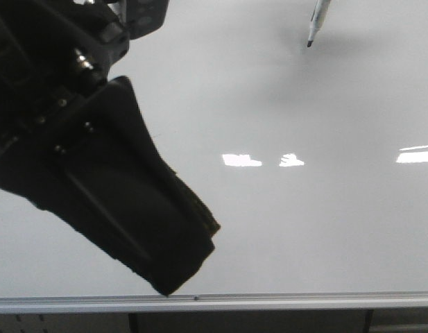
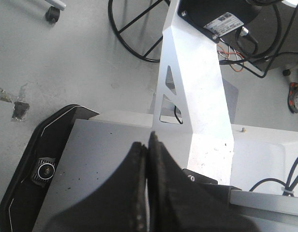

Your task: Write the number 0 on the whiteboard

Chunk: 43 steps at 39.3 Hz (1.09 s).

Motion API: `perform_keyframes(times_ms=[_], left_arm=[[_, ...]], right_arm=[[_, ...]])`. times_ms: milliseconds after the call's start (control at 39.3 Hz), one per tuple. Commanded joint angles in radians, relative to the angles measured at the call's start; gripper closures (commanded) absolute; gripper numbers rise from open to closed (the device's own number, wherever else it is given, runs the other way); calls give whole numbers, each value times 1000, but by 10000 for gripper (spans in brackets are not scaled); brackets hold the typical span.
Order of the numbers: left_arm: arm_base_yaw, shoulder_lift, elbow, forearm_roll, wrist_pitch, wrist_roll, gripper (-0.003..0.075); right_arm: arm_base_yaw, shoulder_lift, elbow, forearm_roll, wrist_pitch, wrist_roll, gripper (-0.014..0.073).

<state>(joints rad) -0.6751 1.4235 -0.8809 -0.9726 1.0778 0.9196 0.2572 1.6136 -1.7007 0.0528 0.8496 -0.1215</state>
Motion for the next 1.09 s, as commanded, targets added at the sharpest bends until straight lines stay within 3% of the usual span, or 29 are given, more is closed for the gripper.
perform_keyframes(times_ms=[0, 1068], left_arm=[[-8, -33, -31, -59, 14, 4, 740], [-8, -33, -31, -59, 14, 4, 740]], right_arm=[[-6, -39, -36, -3, -100, 1, 660], [-6, 27, -34, -3, -152, 1, 660]])
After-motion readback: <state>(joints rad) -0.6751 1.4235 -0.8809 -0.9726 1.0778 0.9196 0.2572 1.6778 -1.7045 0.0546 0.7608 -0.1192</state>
